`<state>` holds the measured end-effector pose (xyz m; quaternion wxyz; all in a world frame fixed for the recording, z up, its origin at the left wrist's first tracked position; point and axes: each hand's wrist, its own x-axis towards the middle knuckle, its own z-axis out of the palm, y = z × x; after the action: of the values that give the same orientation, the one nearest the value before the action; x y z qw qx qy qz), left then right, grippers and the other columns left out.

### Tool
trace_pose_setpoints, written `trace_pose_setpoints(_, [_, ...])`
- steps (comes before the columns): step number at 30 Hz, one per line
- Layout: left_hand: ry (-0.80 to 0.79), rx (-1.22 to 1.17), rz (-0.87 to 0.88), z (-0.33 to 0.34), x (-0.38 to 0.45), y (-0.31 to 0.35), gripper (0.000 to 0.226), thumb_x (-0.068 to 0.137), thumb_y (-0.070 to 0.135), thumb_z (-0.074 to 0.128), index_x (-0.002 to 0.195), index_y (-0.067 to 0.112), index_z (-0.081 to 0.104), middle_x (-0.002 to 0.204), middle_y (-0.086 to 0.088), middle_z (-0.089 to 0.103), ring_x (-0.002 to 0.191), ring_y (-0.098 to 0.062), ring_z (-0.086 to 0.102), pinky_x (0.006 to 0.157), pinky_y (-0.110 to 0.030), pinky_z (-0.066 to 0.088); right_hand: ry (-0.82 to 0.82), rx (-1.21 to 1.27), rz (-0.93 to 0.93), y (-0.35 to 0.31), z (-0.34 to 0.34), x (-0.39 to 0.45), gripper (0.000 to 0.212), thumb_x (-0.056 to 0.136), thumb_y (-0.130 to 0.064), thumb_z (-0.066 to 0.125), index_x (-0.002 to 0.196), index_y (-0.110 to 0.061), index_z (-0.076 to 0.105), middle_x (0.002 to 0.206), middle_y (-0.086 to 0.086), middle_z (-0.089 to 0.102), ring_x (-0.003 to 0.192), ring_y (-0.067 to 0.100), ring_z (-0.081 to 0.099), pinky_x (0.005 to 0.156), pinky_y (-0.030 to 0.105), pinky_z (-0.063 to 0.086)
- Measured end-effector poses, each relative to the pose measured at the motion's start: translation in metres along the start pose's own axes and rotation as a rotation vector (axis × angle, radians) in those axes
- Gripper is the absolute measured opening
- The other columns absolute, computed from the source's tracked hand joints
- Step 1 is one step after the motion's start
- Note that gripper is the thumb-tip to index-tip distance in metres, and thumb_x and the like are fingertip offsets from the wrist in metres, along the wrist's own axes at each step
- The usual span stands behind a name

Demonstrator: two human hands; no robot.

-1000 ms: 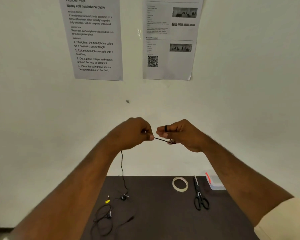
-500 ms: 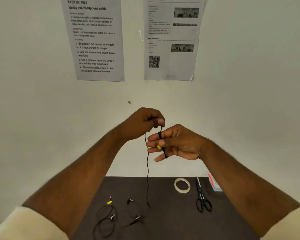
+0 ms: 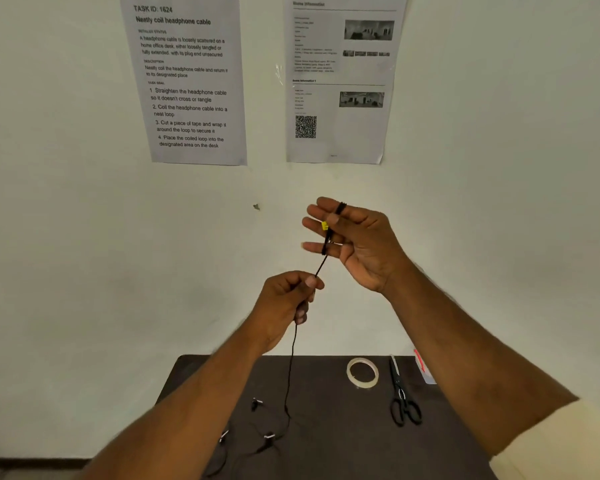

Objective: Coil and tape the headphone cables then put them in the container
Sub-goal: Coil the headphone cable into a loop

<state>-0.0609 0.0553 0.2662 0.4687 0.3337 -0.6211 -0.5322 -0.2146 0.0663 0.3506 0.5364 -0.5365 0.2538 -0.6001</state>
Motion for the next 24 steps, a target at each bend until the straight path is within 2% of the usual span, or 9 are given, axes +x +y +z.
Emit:
trace_pose_setpoints(2, [0.036,0.098,-0.002,-0.006,-0.002,-0.008,0.021,0.095,0.024,0.058,0.087,0.012,0.073,0.061,0.002,0.053,0.048,-0.012,0.043,0.049,-0.026,0.042,0.019,-0.287,-0.040,0.008,-0.008,0.002,0.023,0.091,-0.001,0.058,0.110,-0.009,0.068,0.114,0.005,0.070,0.111,0.021,0.065,0.093,0.040,0.054])
trace_pose_setpoints(5, [0.060,0.224,-0.016,-0.019,-0.002,-0.014,0.016,0.092,0.022,0.063,0.087,0.011,0.074,0.056,0.008,0.055,0.050,-0.013,0.045,0.049,-0.026,0.042,-0.040,-0.731,-0.032,0.029,-0.025,0.005,0.017,0.089,-0.001,0.061,0.102,0.007,0.069,0.118,0.004,0.068,0.110,0.004,0.063,0.094,0.021,0.050])
trace_pose_setpoints(7, [0.082,0.252,-0.028,-0.029,-0.002,-0.012,0.013,0.089,0.021,0.068,0.086,0.010,0.073,0.055,0.010,0.057,0.050,-0.011,0.046,0.049,-0.022,0.041,-0.073,-0.898,0.025,0.041,-0.036,0.005,0.016,0.089,-0.005,0.063,0.083,0.010,0.068,0.120,0.002,0.068,0.105,-0.002,0.063,0.094,0.023,0.051])
trace_pose_setpoints(9, [0.074,0.331,-0.006,-0.039,-0.001,-0.005,0.011,0.088,0.020,0.070,0.085,0.010,0.072,0.056,0.014,0.061,0.051,-0.002,0.050,0.050,-0.013,0.041,-0.099,-0.965,0.089,0.049,-0.045,0.005,0.023,0.089,-0.008,0.064,0.076,0.011,0.064,0.120,-0.001,0.067,0.104,-0.002,0.063,0.092,0.028,0.053])
trace_pose_setpoints(12, [0.003,0.535,0.081,-0.048,0.007,0.012,0.008,0.086,0.020,0.071,0.085,0.013,0.073,0.074,0.008,0.069,0.065,0.001,0.060,0.063,-0.010,0.045,-0.150,-0.948,0.166,0.054,-0.046,0.001,0.013,0.089,-0.010,0.064,0.094,-0.002,0.073,0.122,-0.002,0.067,0.101,-0.001,0.063,0.084,0.016,0.050])
trace_pose_setpoints(14, [-0.041,0.701,0.130,-0.049,0.013,0.026,0.005,0.085,0.019,0.072,0.080,0.017,0.072,0.081,0.004,0.068,0.075,-0.004,0.061,0.070,-0.014,0.047,-0.167,-0.912,0.219,0.057,-0.043,-0.003,0.019,0.090,-0.015,0.065,0.107,-0.008,0.072,0.120,-0.006,0.068,0.100,0.006,0.066,0.083,0.024,0.055])
trace_pose_setpoints(17, [-0.096,0.829,0.228,-0.046,0.022,0.049,0.008,0.083,0.013,0.073,0.078,0.019,0.071,0.080,0.007,0.063,0.075,-0.001,0.058,0.069,-0.009,0.043,-0.189,-0.799,0.312,0.057,-0.038,-0.007,0.022,0.090,-0.019,0.065,0.110,-0.012,0.072,0.114,0.004,0.071,0.106,0.023,0.066,0.087,0.041,0.057])
trace_pose_setpoints(20, [-0.140,0.836,0.331,-0.044,0.032,0.065,0.005,0.082,0.009,0.073,0.079,0.013,0.073,0.078,0.010,0.062,0.074,0.001,0.058,0.069,-0.007,0.042,-0.201,-0.632,0.350,0.050,-0.032,-0.012,0.020,0.092,-0.015,0.061,0.110,-0.012,0.070,0.115,0.003,0.070,0.110,0.020,0.065,0.088,0.046,0.056])
trace_pose_setpoints(24, [-0.185,0.779,0.370,-0.040,0.041,0.074,0.012,0.081,0.009,0.074,0.076,0.020,0.070,0.079,0.011,0.064,0.075,0.004,0.059,0.071,-0.008,0.043,-0.207,-0.506,0.388,0.045,-0.023,-0.018,0.028,0.091,-0.018,0.060,0.115,-0.004,0.066,0.117,0.008,0.069,0.110,0.022,0.065,0.090,0.052,0.053])
